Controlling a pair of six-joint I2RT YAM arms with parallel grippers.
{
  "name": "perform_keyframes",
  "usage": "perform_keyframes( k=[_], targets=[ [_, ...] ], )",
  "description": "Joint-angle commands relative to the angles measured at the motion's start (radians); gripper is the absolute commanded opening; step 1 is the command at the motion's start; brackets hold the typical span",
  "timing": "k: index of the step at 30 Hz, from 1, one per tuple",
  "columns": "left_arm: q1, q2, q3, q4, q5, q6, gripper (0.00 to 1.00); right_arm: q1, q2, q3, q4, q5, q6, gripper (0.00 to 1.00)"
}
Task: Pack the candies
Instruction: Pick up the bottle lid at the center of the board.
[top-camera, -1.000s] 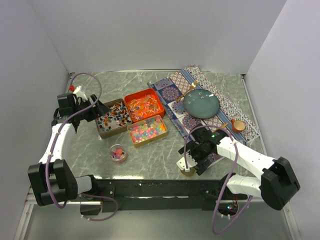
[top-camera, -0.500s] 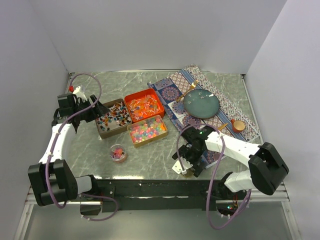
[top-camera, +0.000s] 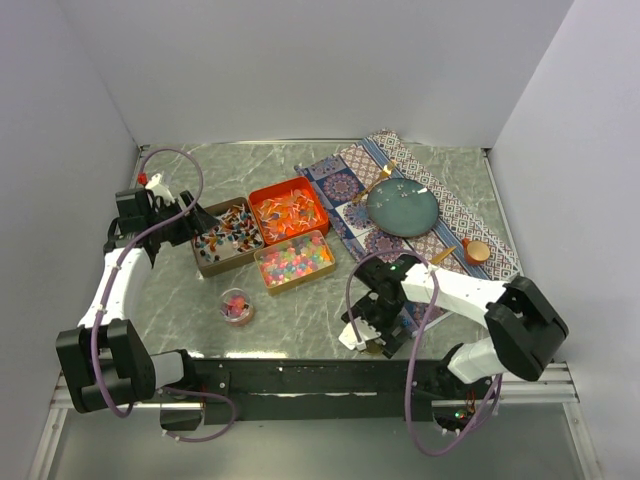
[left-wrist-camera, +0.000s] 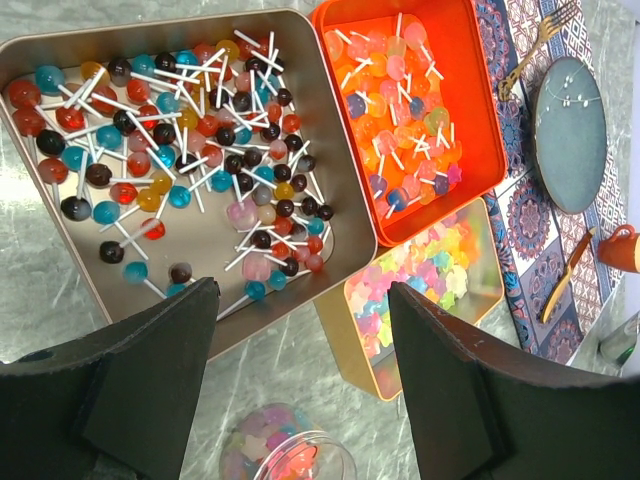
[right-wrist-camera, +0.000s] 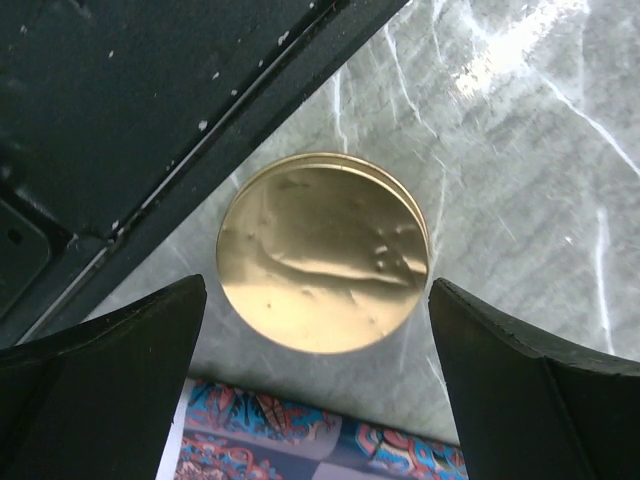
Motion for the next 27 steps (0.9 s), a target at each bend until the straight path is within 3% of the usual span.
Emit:
perform_keyframes(
  k=[1,13,27],
  targets=[
    [-0.001,-0.018,0.004,0.024,-0.005,0.020,0.75,0.039,0.008,0.015,0.034,-0.008,0.053,1.00],
    [0.001,-0.018,0.005,0.024,-0.017,0.022,0.75,0.104,-0.050,-0.077,0.140,0.018,0.119,1.00],
    [0.002,-0.018,0.005,-0.010,-0.017,0.031,0.74,0.099,-0.064,-0.081,0.117,0.049,0.195,1.00]
  ],
)
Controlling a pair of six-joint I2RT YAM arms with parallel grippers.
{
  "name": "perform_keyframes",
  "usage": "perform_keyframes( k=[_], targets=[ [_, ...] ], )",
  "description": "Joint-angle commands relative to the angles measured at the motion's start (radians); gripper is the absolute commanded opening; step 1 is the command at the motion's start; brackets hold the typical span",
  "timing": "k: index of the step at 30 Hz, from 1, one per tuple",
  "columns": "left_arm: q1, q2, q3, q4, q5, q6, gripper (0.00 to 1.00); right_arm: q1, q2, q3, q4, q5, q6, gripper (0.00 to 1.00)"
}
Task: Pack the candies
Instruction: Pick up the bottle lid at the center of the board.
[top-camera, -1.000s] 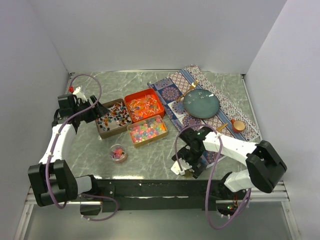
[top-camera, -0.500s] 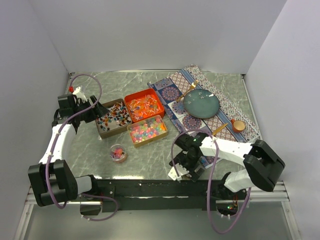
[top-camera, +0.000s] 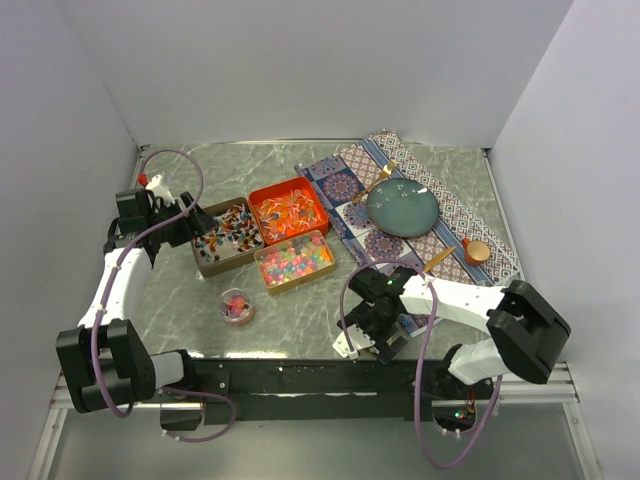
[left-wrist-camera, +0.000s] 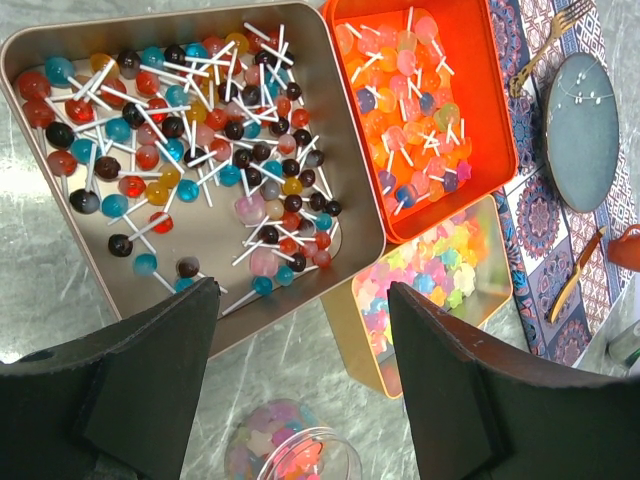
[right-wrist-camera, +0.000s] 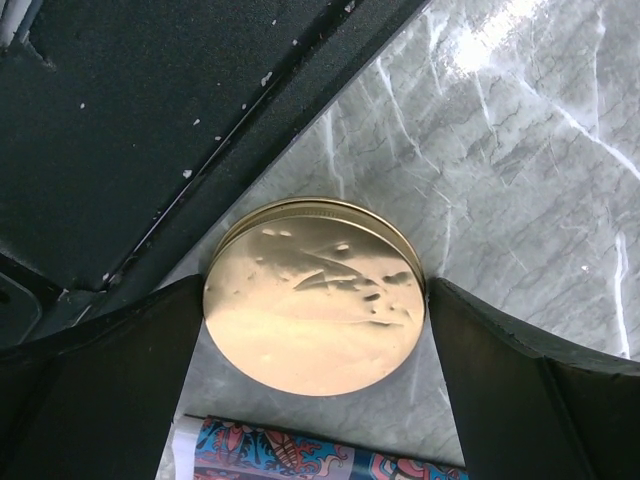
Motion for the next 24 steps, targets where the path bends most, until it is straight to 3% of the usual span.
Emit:
perform_keyframes(
  k=[1,7,12,17,24],
  targets=[
    [0.002,-0.016,0.005,0.009,-0.001,0.017,0.74,0.001,-0.043,-0.013,-0.033,0.007,0.027,1.00],
    [0.002,-0.009,-0.001,0.026,0.005,0.000,0.74,-0.007,-0.032,-0.006,-0.045,0.033,0.056,1.00],
    [0.002,-0.015,0.001,-0.012,-0.012,-0.014,0.74,-0.007,-0.007,0.018,-0.031,0.056,0.111,0.81],
    [0.002,-0.056,0.040,-0.197,-0.044,-0.043,0.74,-0.031,-0.030,0.116,-0.060,0.066,0.226,0.77],
    [0.052,0.043,0.159,-0.696,-0.036,-0.014,0.73,-0.109,-0.032,0.317,-0.134,0.047,0.386,0.77]
  ],
)
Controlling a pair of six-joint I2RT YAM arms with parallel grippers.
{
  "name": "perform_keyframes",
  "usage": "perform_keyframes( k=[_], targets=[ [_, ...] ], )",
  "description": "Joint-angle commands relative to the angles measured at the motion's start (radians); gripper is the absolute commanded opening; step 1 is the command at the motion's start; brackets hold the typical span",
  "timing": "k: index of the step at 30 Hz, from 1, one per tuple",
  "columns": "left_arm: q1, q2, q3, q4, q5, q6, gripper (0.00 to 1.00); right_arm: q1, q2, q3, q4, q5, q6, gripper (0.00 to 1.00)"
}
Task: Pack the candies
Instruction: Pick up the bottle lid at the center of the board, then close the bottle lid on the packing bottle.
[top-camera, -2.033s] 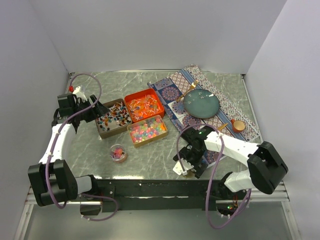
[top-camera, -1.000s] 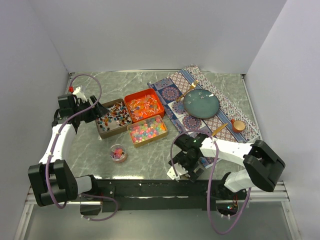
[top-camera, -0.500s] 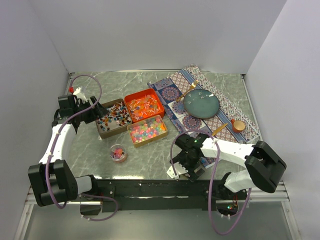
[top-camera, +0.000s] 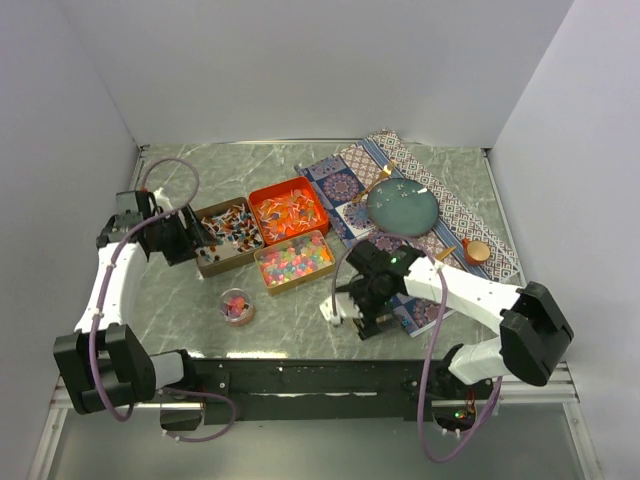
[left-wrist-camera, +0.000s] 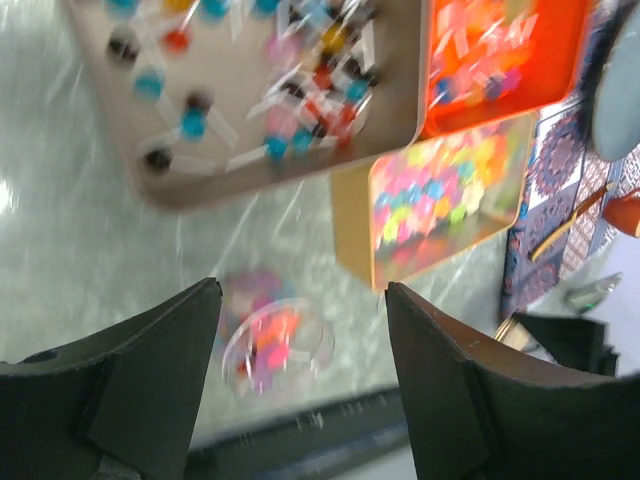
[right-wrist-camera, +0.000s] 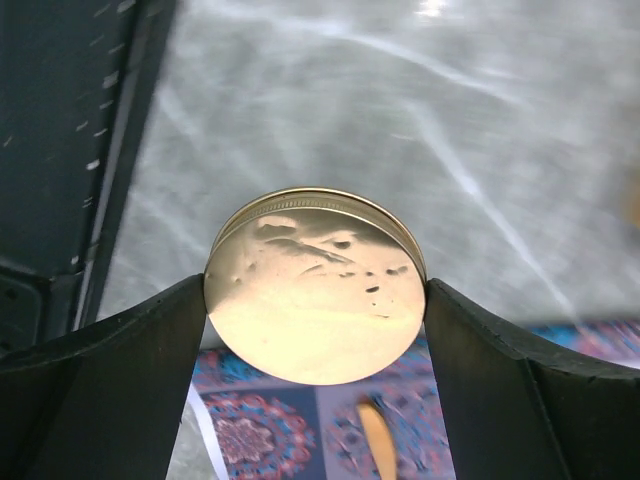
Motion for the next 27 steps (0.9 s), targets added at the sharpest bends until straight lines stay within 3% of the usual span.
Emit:
perform_keyframes(
  k=[1,4,7,8,9,20,27],
  targets=[
    [0.059,0.041,0.029,-0.315,0.011,-0.002,0.71,-0.052,-0.016,0.121,-0.047,-0.013,0.149,0.77],
    [0.068,0.023,-0.061,-0.331,-0.019,-0.032,0.57,-0.083,0.002,0.187,-0.028,-0.008,0.238,0.78],
    [0.063,0.000,-0.106,-0.312,-0.056,-0.060,0.24,-0.104,0.024,0.267,-0.019,-0.014,0.318,0.78],
    [0.059,0.004,-0.111,-0.315,-0.071,-0.069,0.07,-0.108,0.025,0.284,-0.013,-0.013,0.347,0.78],
    [0.053,0.009,-0.112,-0.317,-0.115,-0.071,0.01,-0.114,0.025,0.313,0.001,-0.010,0.359,0.78],
    [-0.131,0.113,-0.253,-0.161,-0.065,-0.177,0.01,-0.135,0.074,0.525,-0.042,0.004,0.417,0.79],
    [-0.252,0.150,-0.232,-0.009,-0.012,-0.198,0.01,-0.140,0.057,0.511,-0.033,0.024,0.431,0.79]
  ],
)
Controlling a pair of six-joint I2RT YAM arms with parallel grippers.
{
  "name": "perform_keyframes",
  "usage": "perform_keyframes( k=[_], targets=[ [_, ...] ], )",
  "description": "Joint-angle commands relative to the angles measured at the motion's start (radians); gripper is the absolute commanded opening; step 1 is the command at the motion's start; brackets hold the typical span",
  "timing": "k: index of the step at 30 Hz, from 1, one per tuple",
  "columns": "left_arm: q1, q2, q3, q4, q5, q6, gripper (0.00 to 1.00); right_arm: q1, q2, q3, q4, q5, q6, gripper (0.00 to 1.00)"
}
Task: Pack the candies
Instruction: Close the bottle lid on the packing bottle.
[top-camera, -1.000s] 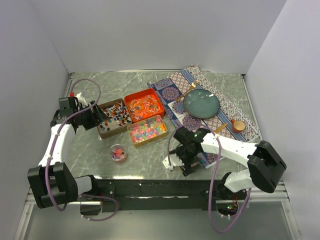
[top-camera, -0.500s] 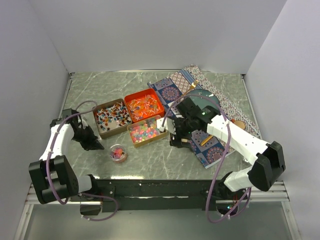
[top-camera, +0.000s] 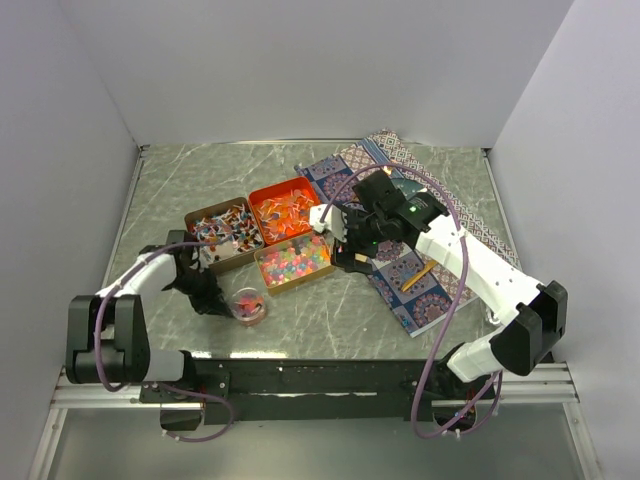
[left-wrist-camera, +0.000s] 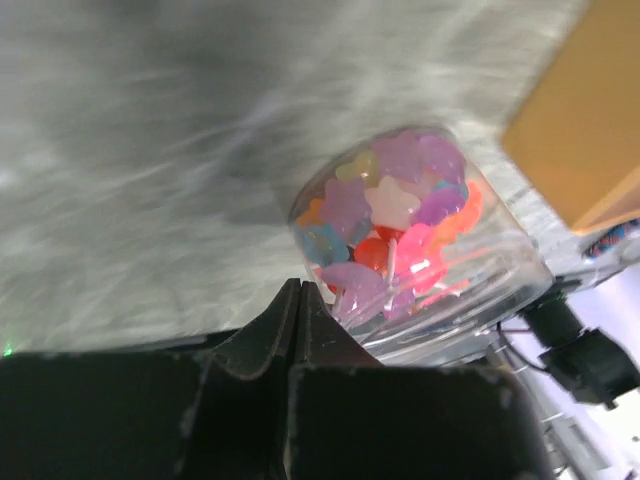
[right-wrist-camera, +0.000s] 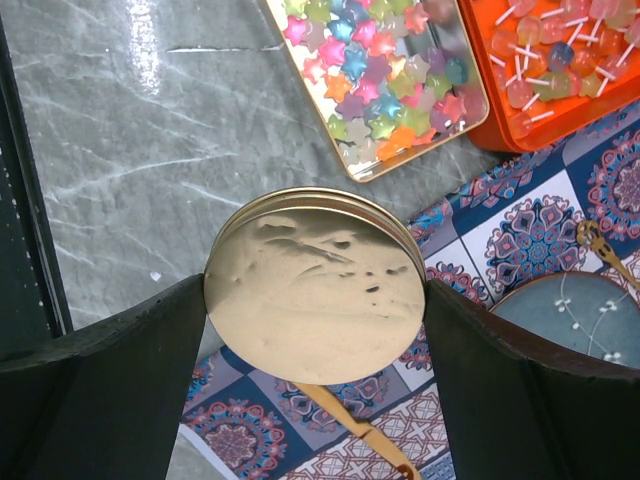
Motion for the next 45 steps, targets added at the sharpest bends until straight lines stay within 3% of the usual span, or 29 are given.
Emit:
perform_keyframes(
  k=[1,9,18,25,30,32,35,36,39,45],
  targets=[
    [-0.076,0.038,0.064,0.151,0.056,-0.039,0.01,-0.007,-0.019,0.005,-0.002,0.016,0.029,0.78],
    [-0.142,0.138,0.117,0.206,0.048,-0.002,0.01,-0.009,-0.025,-0.035,0.016,0.027,0.038,0.79],
    [-0.260,0.147,0.123,0.292,0.097,-0.022,0.01,0.004,-0.024,-0.022,-0.004,0.033,0.027,0.78],
    [-0.409,0.170,0.146,0.380,0.128,-0.060,0.01,0.062,-0.045,-0.076,-0.030,0.014,0.012,0.78],
    [-0.440,0.210,0.194,0.415,0.129,-0.079,0.01,0.140,-0.070,-0.131,-0.016,-0.001,0.018,0.78],
    [-0.435,0.195,0.234,0.340,0.116,-0.057,0.01,0.171,-0.070,-0.151,0.004,-0.013,0.015,0.77],
    [-0.377,0.130,0.271,0.189,0.123,0.010,0.27,0.252,-0.047,-0.154,0.042,-0.012,0.015,0.77],
    [-0.354,0.110,0.277,0.136,0.120,0.038,0.42,0.267,-0.024,-0.148,0.056,-0.013,0.021,0.77],
    [-0.250,0.040,0.309,-0.008,0.155,0.104,0.56,0.327,0.030,-0.117,0.126,-0.003,0.027,0.77],
    [-0.139,-0.112,0.312,-0.035,0.322,0.170,0.67,0.444,0.178,-0.045,0.191,0.030,-0.028,0.78]
  ],
)
